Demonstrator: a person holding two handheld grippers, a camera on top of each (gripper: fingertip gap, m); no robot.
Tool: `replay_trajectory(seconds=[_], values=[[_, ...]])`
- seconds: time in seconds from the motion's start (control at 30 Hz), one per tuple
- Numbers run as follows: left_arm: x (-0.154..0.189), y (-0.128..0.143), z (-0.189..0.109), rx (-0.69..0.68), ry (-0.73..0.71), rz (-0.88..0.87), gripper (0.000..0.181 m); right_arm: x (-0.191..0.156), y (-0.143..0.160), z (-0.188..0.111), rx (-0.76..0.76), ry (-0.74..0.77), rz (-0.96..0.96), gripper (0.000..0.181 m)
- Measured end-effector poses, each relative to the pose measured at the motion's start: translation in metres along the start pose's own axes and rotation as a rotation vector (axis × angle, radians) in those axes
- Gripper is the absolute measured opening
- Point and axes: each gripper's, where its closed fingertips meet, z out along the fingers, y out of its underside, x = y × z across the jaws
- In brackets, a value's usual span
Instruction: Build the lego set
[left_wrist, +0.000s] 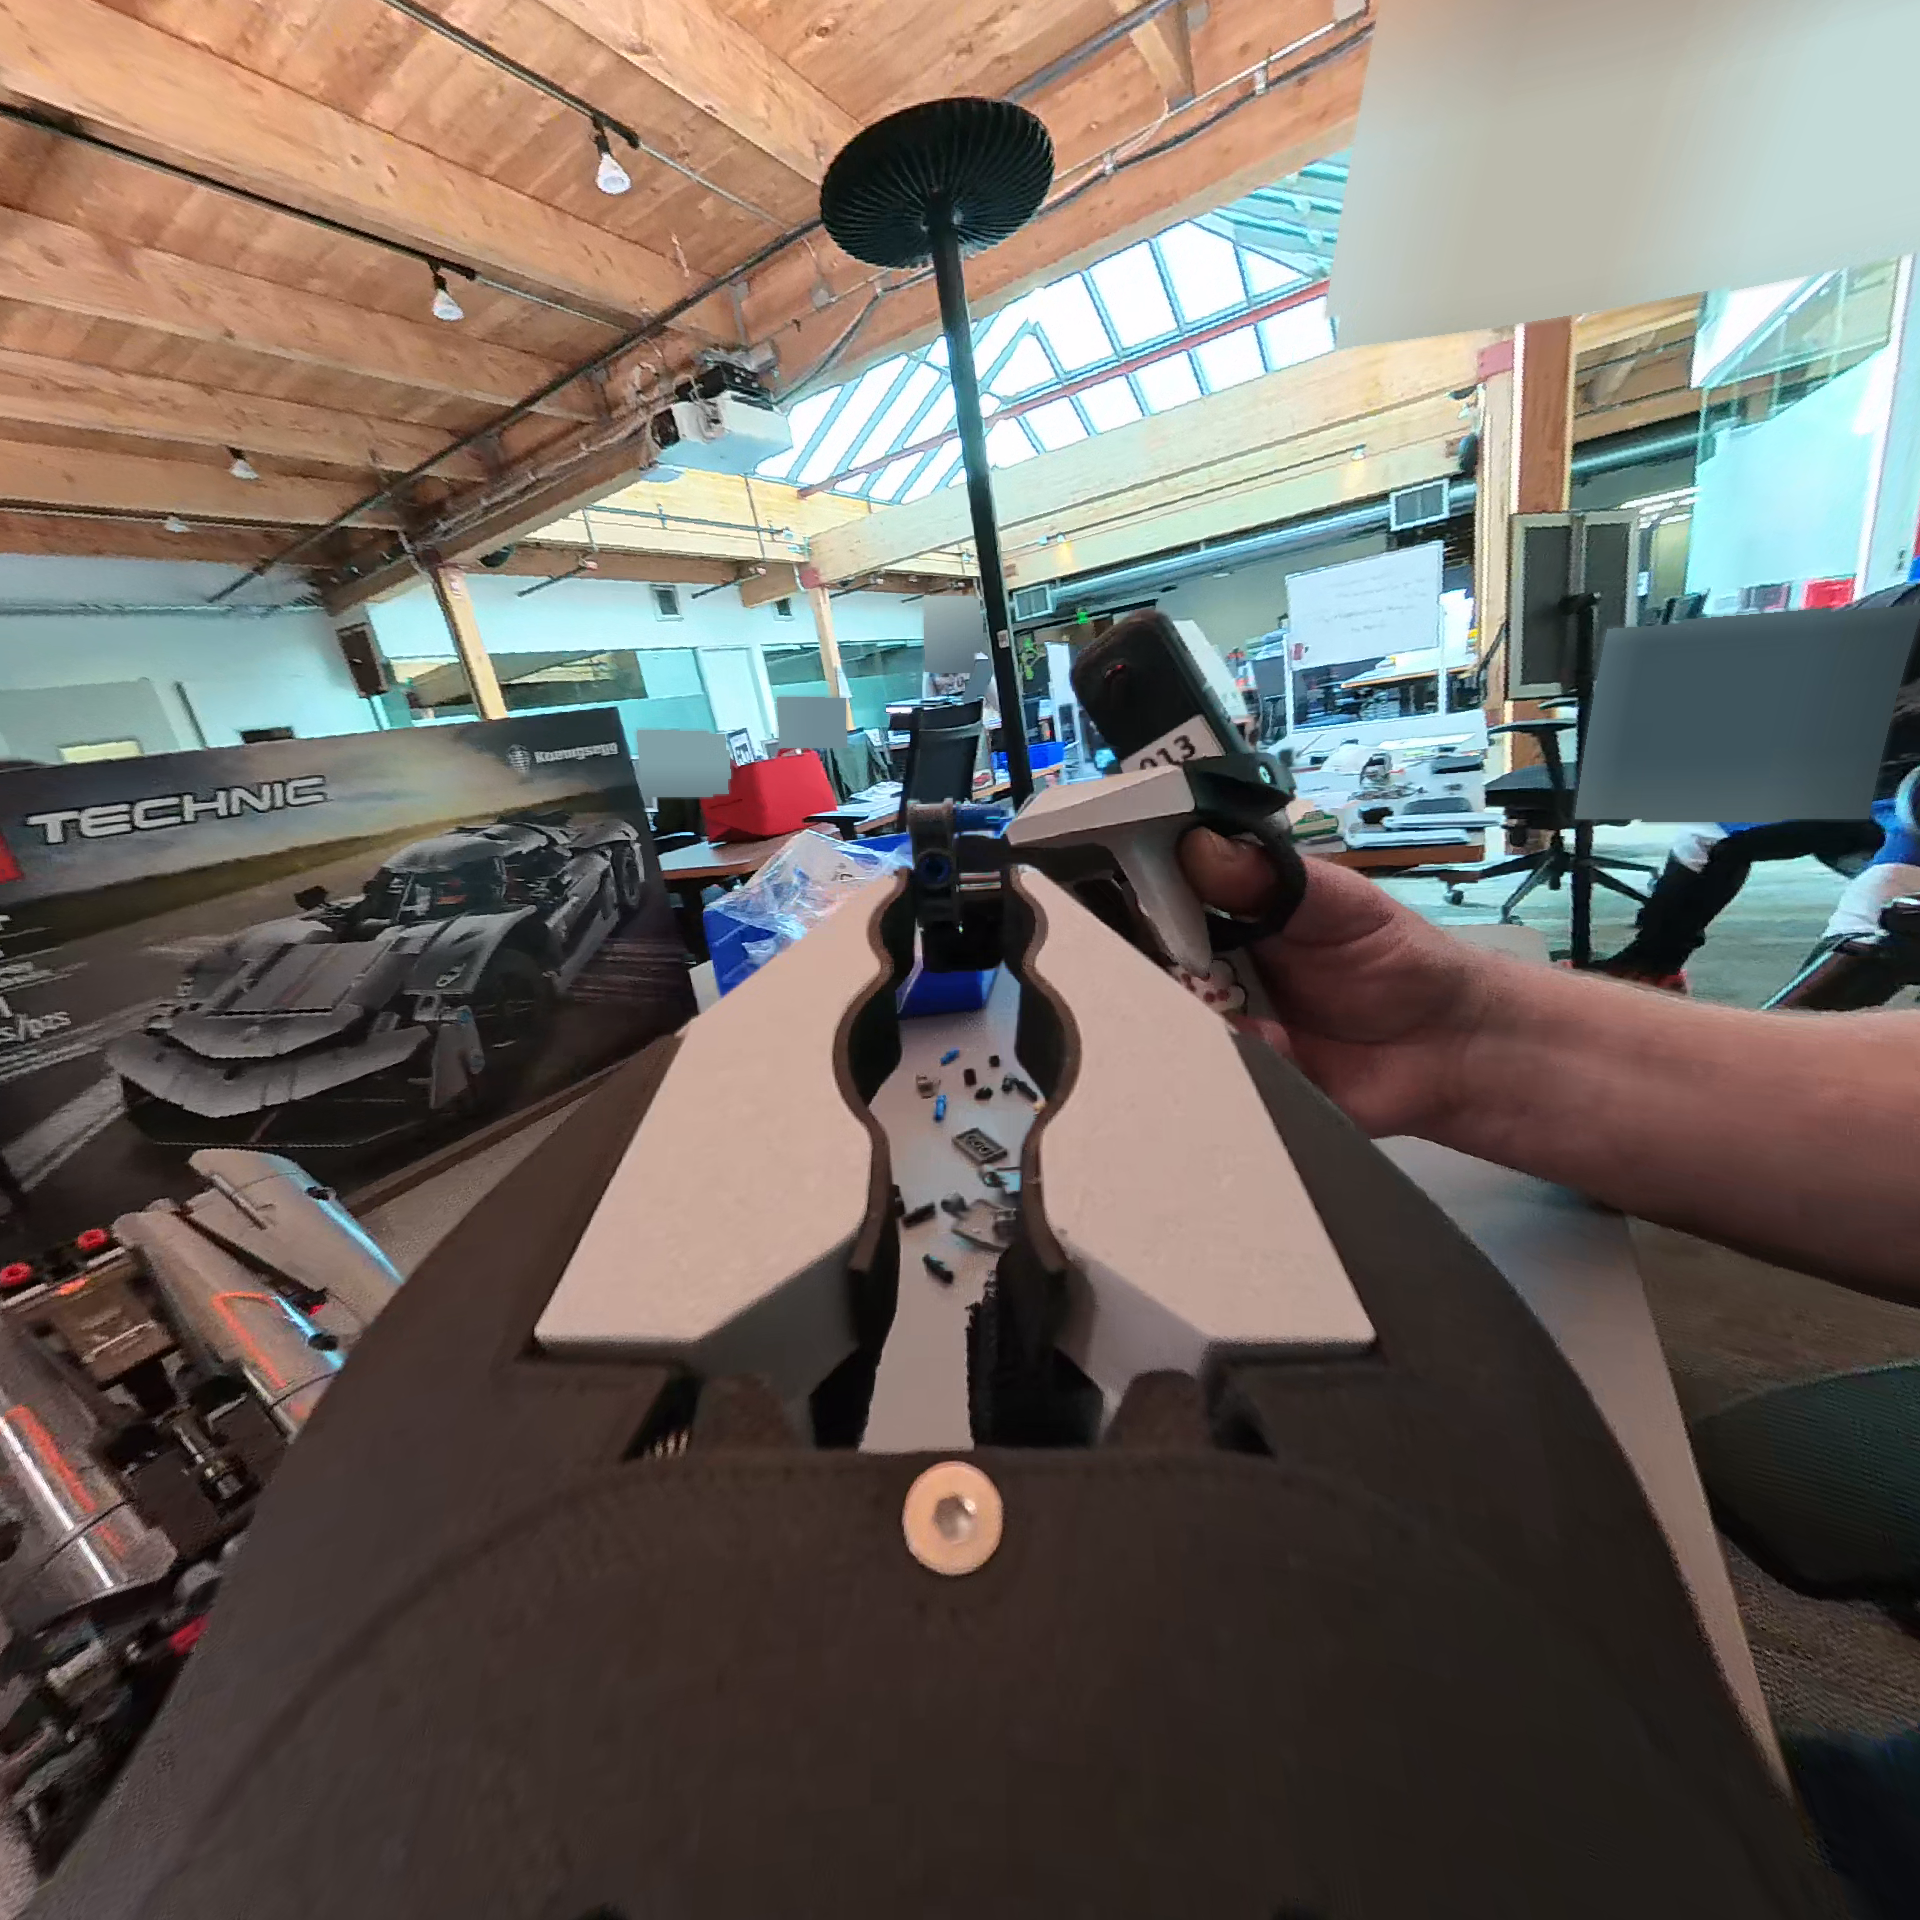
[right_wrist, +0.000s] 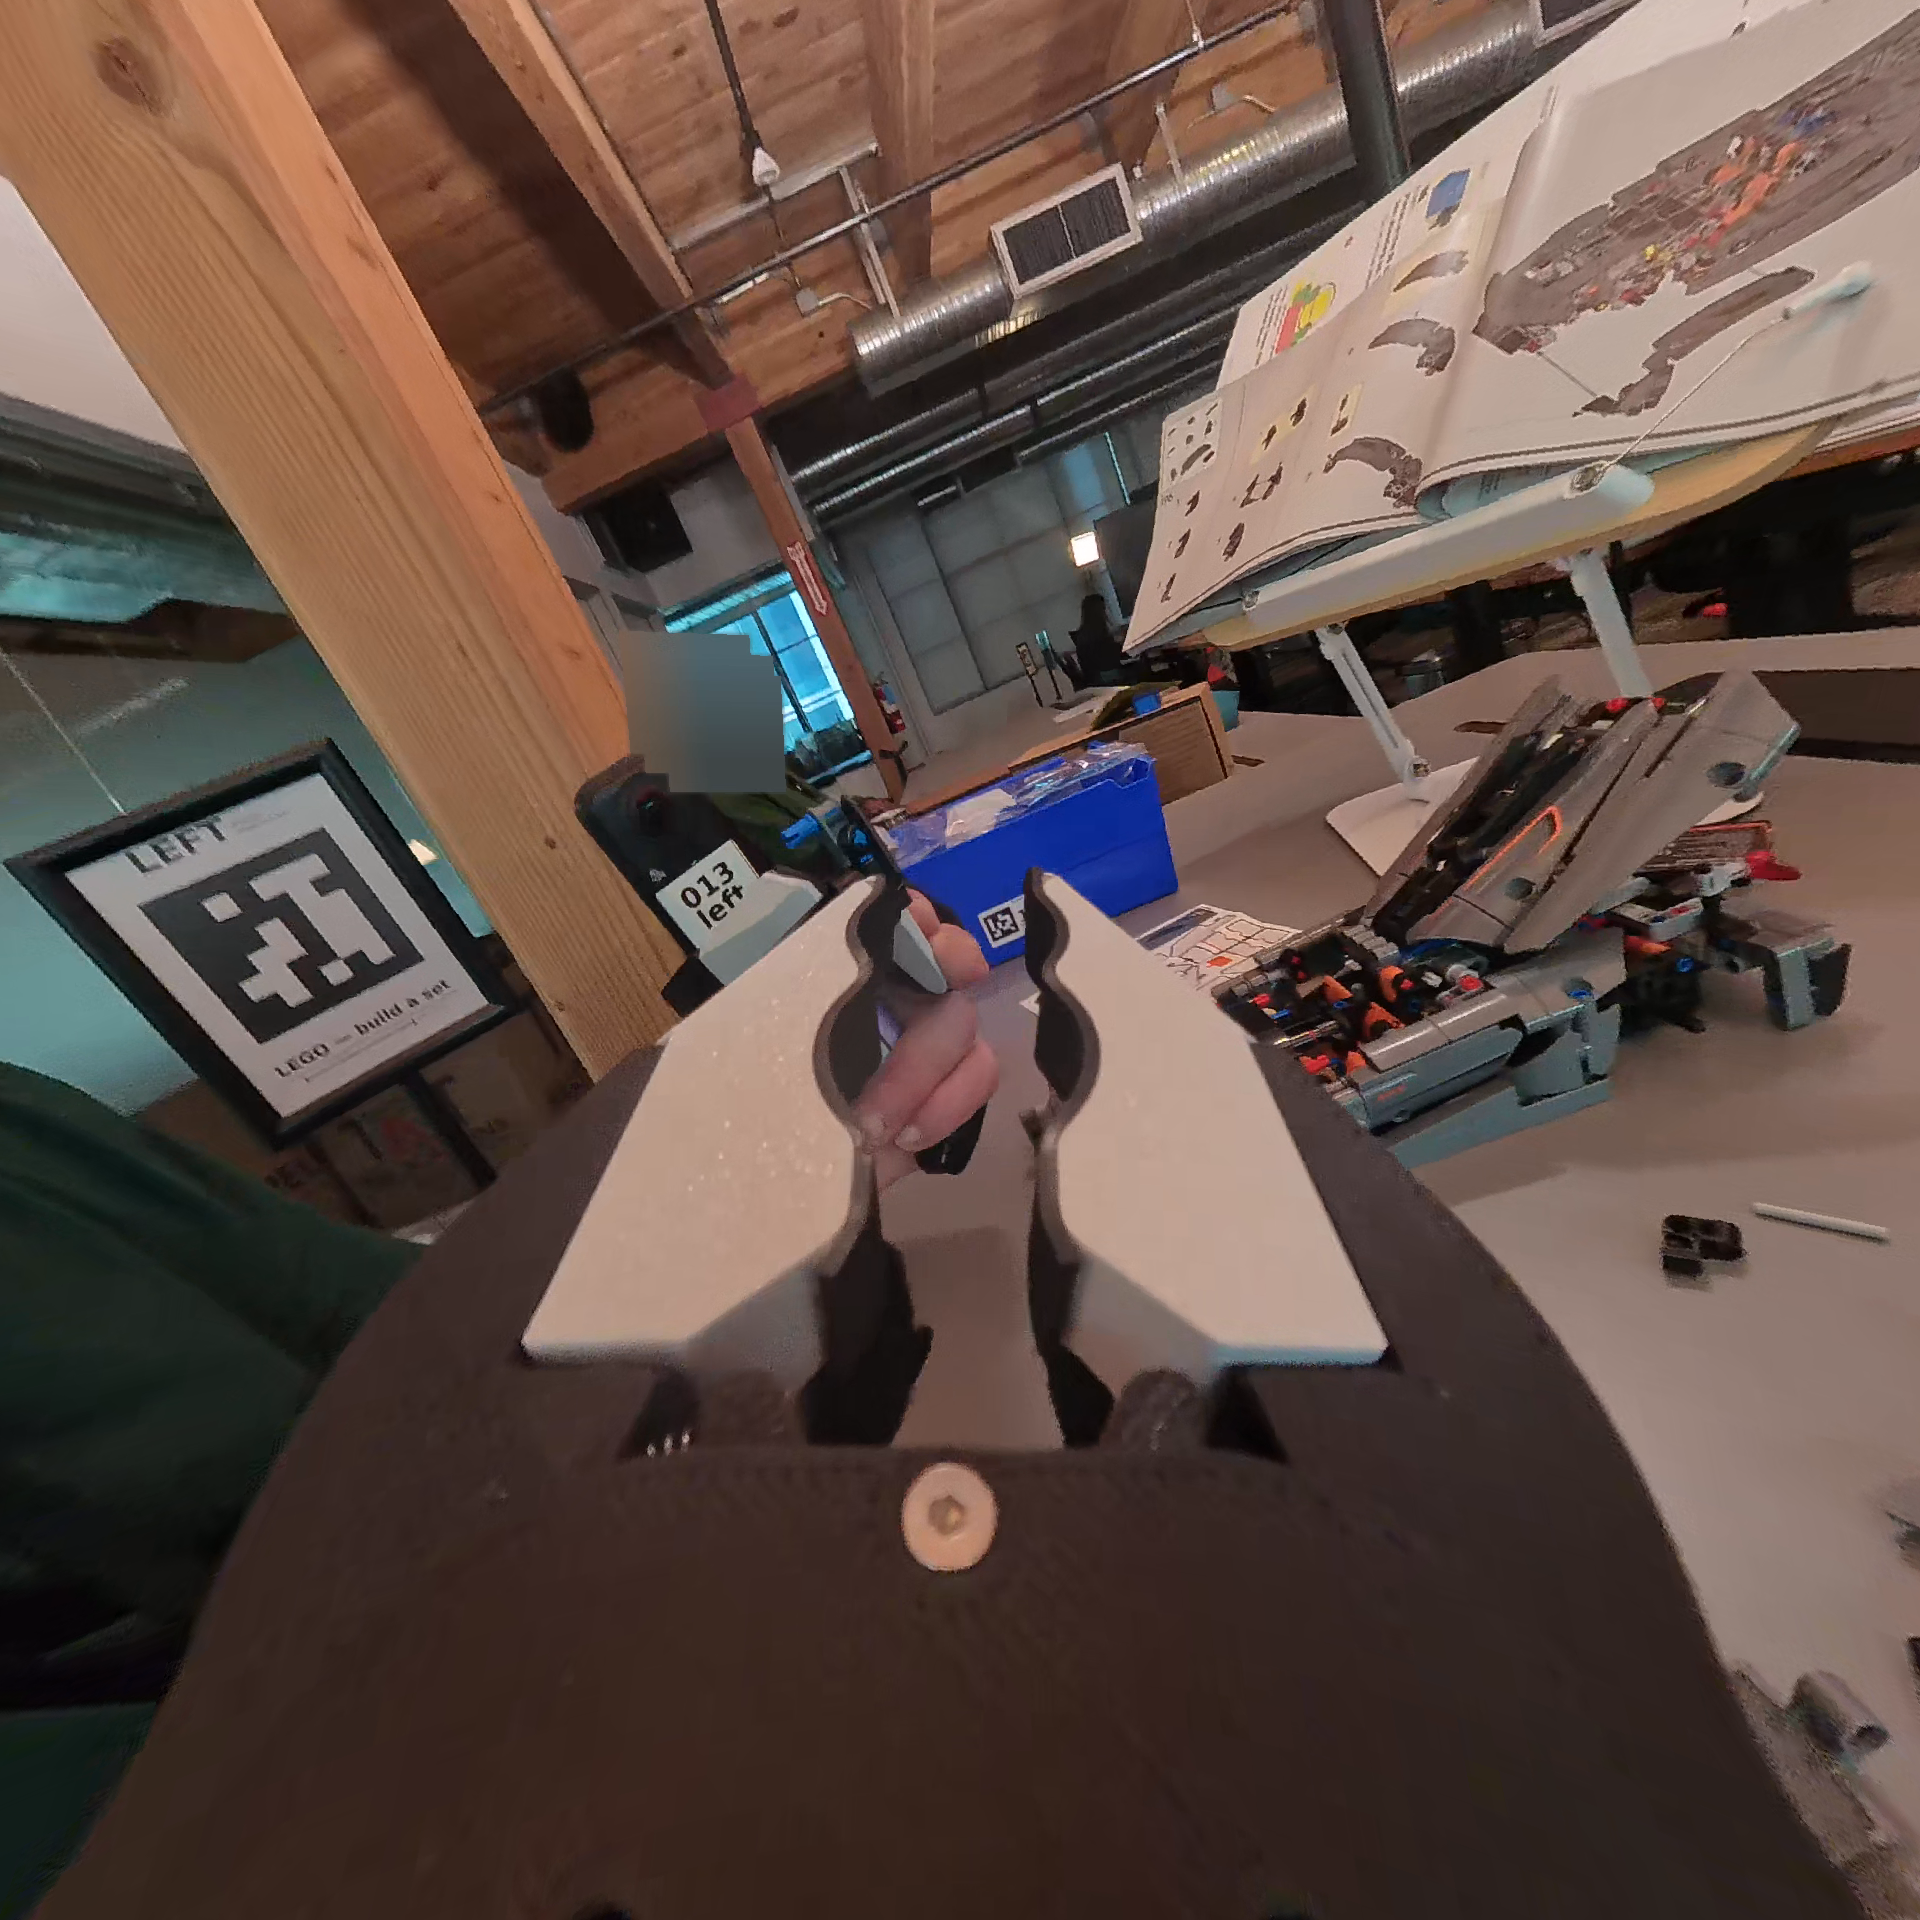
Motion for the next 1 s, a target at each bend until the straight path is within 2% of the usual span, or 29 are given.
replay_trajectory(seconds=[0.4, 0.77, 1.0], values=[[0.009, 0.007, 0.004, -0.029, 0.057, -0.040, 0.013, 0.001, -0.008, -0.008, -0.098, 0.088, -0.199, 0.023], [0.013, 0.011, 0.008, -0.045, 0.095, -0.099, 0.013, -0.007, 0.008, 0.006, -0.180, 0.026, -0.264, 0.022], [0.016, 0.008, 0.008, -0.029, 0.131, -0.152, 0.013, -0.016, 0.005, 0.012, -0.199, 0.009, -0.282, 0.017]])
